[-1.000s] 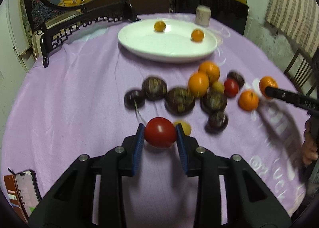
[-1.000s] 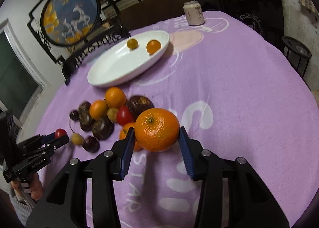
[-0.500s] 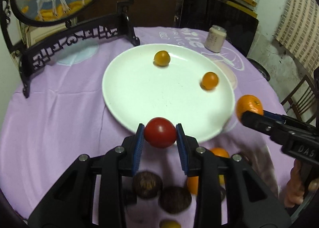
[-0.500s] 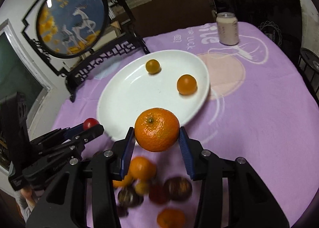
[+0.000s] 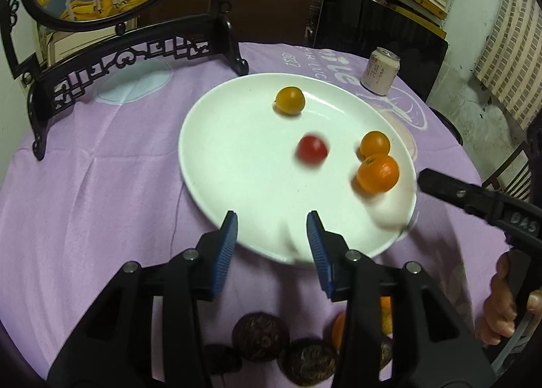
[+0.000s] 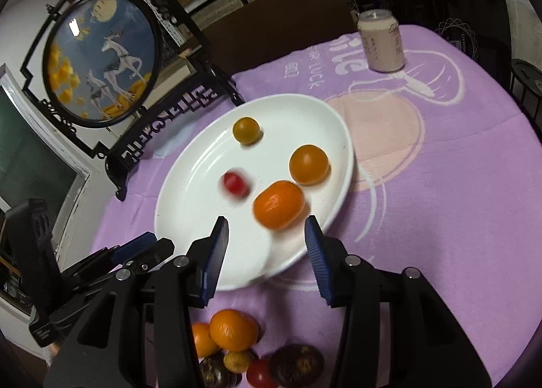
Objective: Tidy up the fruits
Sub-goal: 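Carry the tomato and tangerine onto the white plate and open both tools, then grasp the dark cherry with the left tool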
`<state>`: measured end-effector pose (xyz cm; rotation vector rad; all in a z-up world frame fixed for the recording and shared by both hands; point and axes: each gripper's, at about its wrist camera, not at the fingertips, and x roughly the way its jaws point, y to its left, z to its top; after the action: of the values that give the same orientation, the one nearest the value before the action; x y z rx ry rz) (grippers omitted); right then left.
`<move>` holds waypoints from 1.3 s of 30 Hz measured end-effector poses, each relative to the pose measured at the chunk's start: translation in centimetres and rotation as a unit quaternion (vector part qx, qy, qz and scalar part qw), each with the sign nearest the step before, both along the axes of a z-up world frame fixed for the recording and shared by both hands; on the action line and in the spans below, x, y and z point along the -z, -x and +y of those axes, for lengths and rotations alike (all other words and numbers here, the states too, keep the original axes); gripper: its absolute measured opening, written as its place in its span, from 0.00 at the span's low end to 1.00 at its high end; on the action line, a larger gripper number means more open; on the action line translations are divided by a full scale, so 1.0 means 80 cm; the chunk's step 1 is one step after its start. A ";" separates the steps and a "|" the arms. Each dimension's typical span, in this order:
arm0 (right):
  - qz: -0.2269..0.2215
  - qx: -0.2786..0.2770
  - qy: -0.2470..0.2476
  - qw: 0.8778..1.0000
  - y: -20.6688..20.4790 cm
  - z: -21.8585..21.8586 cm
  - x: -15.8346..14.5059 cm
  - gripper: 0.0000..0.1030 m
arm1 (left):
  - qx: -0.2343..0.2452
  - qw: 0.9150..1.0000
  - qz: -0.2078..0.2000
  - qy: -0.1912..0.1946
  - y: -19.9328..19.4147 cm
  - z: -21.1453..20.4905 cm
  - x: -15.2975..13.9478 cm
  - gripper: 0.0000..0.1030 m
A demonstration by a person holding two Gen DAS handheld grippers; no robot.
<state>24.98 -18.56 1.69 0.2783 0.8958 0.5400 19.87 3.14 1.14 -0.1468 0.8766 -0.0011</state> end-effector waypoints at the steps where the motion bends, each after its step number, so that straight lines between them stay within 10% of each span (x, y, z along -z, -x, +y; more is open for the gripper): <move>1: -0.003 -0.001 -0.001 1.000 0.005 -0.002 -0.002 0.46 | -0.003 1.000 -0.001 0.000 0.008 0.002 0.000 0.42; 20: -0.012 0.011 -0.020 1.000 0.107 -0.059 0.007 0.61 | -0.041 0.999 0.000 -0.026 0.155 0.032 0.020 0.56; 35: -0.002 0.008 -0.020 1.000 0.107 -0.059 0.012 0.61 | -0.012 0.994 0.007 -0.110 0.125 0.011 0.051 0.56; 39: 0.000 0.010 -0.017 1.000 0.106 -0.059 0.014 0.61 | 0.001 0.994 0.004 -0.108 0.119 0.010 0.054 0.38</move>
<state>16.50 -23.30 0.54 0.3187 0.8840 0.5366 10.36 3.92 -3.17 0.0558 0.8790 0.0918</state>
